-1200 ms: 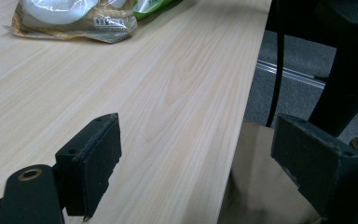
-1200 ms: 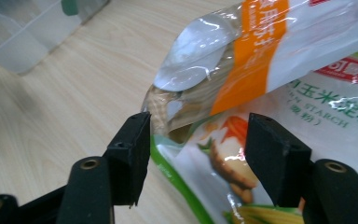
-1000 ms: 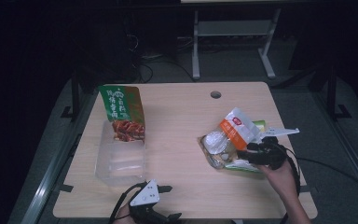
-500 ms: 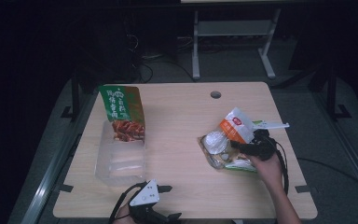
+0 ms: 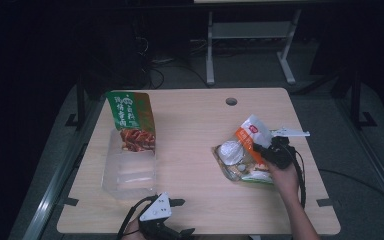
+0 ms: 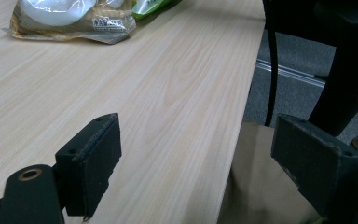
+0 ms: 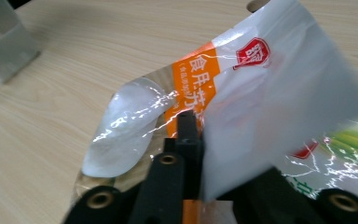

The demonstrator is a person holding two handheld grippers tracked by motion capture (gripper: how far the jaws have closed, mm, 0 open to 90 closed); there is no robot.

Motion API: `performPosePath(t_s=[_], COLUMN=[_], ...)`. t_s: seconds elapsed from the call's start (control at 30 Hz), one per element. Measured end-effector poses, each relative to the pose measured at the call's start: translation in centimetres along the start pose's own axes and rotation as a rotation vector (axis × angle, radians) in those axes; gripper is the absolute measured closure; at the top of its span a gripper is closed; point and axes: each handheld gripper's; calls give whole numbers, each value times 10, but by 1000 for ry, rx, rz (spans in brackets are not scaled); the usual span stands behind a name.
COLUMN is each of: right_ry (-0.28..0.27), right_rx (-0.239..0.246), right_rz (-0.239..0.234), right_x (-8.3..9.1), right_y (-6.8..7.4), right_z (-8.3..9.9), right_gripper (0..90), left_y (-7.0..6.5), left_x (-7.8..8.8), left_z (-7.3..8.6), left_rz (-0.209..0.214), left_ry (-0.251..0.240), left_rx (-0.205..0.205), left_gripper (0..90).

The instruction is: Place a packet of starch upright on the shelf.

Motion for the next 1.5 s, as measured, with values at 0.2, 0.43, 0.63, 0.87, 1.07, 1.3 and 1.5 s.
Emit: performPosePath(t_s=[0.2,0.43,0.63,0.87,1.07,1.3,1.5], right_ry=[-5,21,49,52,39,44,70], right_rx=[5,-101,-115,-76,-28,75,146], right_rz=[-39,-125,-104,-139,-161,-199,-240], right_x=[2,-10,-20,-18,-11,-2,1], right_y=[4,-5,-2,6,16,41,56], right_z=[-3,-3,-4,-9,-14,-27,-33], right_gripper=[888,677,809,896,897,899,900], left_y=[-1,-1,-1,-1,-2,-2,-2], left_x=[0,-1,-1,0,-1,0,2], left_z=[0,-1,-1,-1,-1,-1,-1], left_rz=[-2,0,0,-1,-1,-1,0], left_ry=[-2,0,2,-4,-6,-3,0], left_rx=[-6,-5,-7,-4,-2,-6,-13], left_gripper=[157,157,157,157,157,157,157])
Point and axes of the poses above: each handheld gripper's, and its own axes: x roughly backward along the jaws, z roughly out of its underside, y roughly to its left, and after that the axes turned 4 degrees about -x, right-handed
